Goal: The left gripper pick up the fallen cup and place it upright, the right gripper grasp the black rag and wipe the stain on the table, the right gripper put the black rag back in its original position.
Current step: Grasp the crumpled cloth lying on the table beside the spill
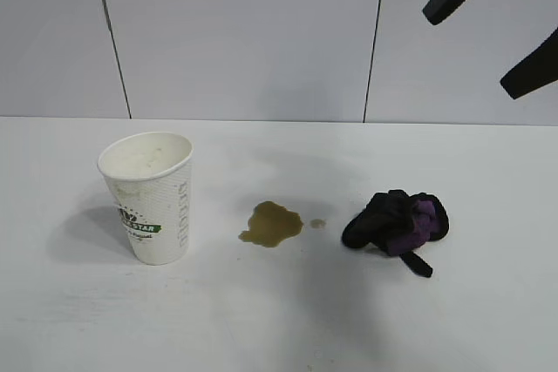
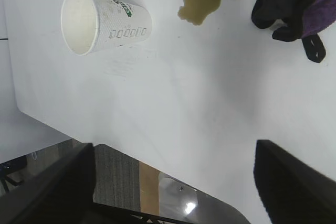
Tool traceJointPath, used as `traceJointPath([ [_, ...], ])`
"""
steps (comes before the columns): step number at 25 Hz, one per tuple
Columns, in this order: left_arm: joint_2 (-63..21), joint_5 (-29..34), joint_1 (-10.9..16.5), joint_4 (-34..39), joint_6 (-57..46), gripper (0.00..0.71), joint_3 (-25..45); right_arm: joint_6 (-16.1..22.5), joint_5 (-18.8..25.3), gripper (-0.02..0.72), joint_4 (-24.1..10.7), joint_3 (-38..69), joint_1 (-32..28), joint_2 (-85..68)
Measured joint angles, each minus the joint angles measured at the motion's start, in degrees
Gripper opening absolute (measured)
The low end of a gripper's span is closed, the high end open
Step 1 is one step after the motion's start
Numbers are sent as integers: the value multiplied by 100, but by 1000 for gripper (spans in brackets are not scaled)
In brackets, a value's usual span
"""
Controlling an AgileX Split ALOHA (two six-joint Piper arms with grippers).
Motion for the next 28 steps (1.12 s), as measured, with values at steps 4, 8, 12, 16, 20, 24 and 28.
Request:
traceJointPath([
  [4, 12, 665, -134, 1162, -1737, 694, 186, 0, 0, 566, -49, 0, 0, 0],
  [8, 12, 1091, -348, 2546, -2989, 694, 804, 0, 0, 566, -87, 0, 0, 0],
  [12, 12, 1176, -674, 3134, -3502, 694, 1559, 0, 0, 566, -106, 0, 0, 0],
  [16, 12, 1124, -963, 3103, -3566, 694, 2111, -36, 0, 566, -130, 0, 0, 0],
  [20, 12, 815, -1220, 3108, -3587, 694, 2282, -144, -28, 566, -130, 0, 0, 0],
  [24, 17, 681, -1437, 3108, -3601, 694, 2387, -381, -34, 566, -307, 0, 0, 0],
  [28, 17, 642, -1496, 3103, -3601, 694, 2389, -405, -98, 566, -1046, 0, 0, 27],
])
